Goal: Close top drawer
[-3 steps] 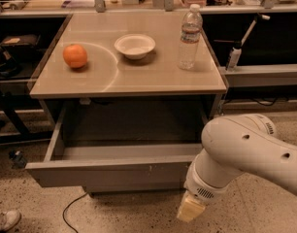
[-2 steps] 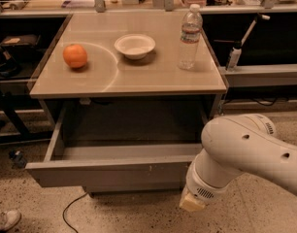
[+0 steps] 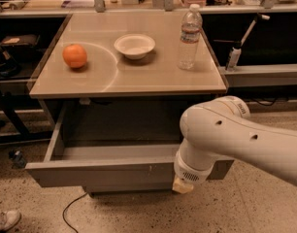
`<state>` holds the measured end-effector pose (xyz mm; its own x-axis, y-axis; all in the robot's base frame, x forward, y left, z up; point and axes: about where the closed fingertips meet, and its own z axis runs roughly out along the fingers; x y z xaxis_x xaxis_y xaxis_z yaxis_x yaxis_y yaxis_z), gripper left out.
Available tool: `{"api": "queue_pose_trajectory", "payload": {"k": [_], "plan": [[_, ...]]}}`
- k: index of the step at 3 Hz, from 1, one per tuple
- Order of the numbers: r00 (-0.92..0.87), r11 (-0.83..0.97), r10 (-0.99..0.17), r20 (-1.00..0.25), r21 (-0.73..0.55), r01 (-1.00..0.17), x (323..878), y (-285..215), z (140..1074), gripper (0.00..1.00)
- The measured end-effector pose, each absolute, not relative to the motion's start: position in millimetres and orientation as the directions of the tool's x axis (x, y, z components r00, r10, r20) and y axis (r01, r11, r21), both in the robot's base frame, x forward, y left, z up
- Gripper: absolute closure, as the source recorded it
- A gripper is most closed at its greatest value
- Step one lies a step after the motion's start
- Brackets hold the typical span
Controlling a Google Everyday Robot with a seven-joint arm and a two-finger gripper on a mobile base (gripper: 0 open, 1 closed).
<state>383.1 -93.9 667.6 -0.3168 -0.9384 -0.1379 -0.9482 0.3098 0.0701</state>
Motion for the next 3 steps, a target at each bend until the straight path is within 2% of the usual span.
{"api": "queue_pose_trajectory", "payload": {"k": [1,2,3], "plan": [[-0.296,0.293,-0.948,-0.113,0.042,-0.955,408.5,-89.8,664.3,1.00],[-0.292,0.290,-0.950,-0.111,0.039,-0.956,409.6,-89.3,664.5,0.81],[-0.292,0.290,-0.950,-0.111,0.039,-0.956,409.5,-89.3,664.5,0.58]]}}
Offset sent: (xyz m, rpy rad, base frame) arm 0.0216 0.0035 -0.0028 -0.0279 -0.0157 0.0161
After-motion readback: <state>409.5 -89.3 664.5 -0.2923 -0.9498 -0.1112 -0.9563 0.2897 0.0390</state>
